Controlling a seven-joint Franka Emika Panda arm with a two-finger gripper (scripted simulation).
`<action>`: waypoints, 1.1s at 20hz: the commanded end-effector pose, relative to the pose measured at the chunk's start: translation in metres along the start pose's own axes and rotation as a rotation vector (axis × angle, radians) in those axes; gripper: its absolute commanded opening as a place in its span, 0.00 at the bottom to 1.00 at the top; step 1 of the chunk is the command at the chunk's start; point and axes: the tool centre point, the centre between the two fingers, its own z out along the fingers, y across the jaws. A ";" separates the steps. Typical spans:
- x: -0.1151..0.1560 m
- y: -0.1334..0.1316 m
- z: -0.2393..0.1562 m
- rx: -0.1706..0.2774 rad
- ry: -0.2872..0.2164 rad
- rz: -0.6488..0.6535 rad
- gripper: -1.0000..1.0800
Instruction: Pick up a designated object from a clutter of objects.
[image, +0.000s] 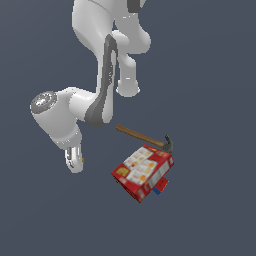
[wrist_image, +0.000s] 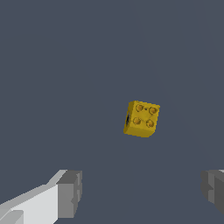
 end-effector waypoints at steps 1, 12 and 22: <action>0.012 0.005 0.012 0.000 0.008 0.069 0.96; 0.033 0.017 0.034 -0.003 0.024 0.196 0.96; 0.033 0.018 0.063 -0.003 0.023 0.194 0.96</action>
